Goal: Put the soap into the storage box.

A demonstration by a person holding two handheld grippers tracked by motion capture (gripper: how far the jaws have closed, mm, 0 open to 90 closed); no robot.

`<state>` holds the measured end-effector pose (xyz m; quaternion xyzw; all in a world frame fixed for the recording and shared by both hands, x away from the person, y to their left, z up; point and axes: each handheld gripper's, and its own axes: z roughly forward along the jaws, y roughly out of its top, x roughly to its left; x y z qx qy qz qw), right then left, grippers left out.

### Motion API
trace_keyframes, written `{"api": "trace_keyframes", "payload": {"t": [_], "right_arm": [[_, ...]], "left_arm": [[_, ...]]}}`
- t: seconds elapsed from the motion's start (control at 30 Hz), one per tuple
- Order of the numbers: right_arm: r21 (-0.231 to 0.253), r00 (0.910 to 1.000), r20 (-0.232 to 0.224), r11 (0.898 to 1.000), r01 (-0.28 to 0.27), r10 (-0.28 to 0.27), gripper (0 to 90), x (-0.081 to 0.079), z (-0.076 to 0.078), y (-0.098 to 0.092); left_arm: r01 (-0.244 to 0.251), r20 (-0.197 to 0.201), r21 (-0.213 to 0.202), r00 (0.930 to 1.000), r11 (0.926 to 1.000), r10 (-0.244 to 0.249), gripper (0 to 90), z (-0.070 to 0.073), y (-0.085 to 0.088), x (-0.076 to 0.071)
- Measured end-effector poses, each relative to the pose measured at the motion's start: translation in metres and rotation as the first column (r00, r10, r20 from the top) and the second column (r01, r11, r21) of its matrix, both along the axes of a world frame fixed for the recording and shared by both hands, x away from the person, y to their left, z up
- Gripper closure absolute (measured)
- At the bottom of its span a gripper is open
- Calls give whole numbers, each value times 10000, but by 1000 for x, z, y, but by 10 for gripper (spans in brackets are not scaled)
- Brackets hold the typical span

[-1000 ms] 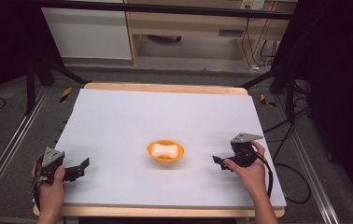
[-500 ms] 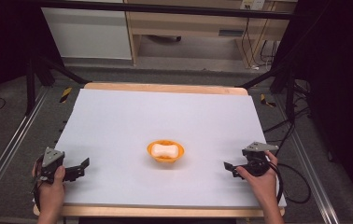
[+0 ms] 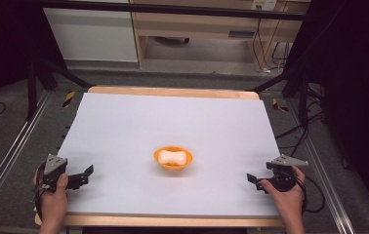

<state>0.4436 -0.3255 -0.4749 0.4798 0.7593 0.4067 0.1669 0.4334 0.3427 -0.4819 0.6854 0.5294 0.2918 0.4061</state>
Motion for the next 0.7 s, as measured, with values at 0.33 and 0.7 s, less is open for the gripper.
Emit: {"api": "trace_keyframes", "payload": {"t": [0.33, 0.7], "right_arm": [[488, 9970, 278, 9963, 704, -718, 10, -18, -1, -30], [850, 9954, 444, 9931, 808, -848, 10, -23, -4, -35]], "left_arm": [[-2, 20, -6, 10000, 10000, 2, 0, 0, 0, 0], [-1, 26, -12, 10000, 10000, 1, 0, 0, 1, 0]]}}
